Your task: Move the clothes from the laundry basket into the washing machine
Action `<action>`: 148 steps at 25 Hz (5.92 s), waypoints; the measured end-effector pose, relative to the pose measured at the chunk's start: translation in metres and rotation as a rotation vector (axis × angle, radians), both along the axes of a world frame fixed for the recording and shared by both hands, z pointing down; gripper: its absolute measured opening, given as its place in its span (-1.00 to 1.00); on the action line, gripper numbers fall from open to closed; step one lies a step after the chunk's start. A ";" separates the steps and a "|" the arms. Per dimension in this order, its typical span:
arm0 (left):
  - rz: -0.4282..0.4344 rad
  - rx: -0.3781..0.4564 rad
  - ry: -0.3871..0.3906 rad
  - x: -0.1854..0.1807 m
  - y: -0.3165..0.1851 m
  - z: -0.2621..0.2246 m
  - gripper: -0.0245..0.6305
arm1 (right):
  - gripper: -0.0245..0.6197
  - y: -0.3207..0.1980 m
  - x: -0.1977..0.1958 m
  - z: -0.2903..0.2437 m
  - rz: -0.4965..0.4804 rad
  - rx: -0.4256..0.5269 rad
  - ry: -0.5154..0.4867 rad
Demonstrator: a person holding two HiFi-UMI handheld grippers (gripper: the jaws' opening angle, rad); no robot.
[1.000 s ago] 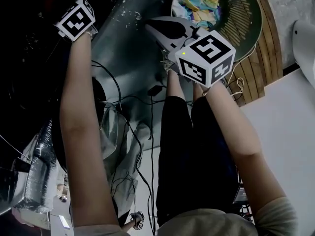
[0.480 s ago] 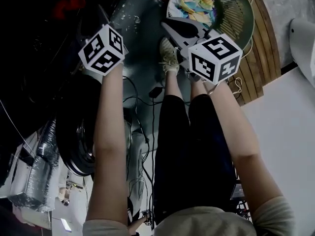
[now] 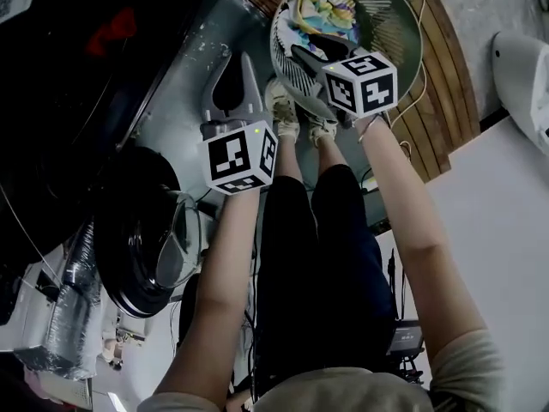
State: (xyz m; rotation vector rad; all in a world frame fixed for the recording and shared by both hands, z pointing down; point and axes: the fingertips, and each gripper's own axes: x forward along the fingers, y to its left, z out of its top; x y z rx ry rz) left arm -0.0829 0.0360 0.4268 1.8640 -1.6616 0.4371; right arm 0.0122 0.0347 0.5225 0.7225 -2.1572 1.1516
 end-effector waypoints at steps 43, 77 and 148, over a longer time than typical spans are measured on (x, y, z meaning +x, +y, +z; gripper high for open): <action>0.575 -0.106 -0.008 0.132 0.003 -0.016 -0.80 | -0.89 -0.005 0.027 -0.243 0.117 0.255 -0.373; 0.236 -0.217 -0.058 0.008 0.037 -0.028 -0.84 | -0.09 -0.017 0.012 0.099 0.033 -0.088 0.083; 0.287 -0.150 0.097 0.037 0.009 -0.054 -0.64 | -0.85 -0.024 -0.048 -0.206 -0.037 0.066 -0.563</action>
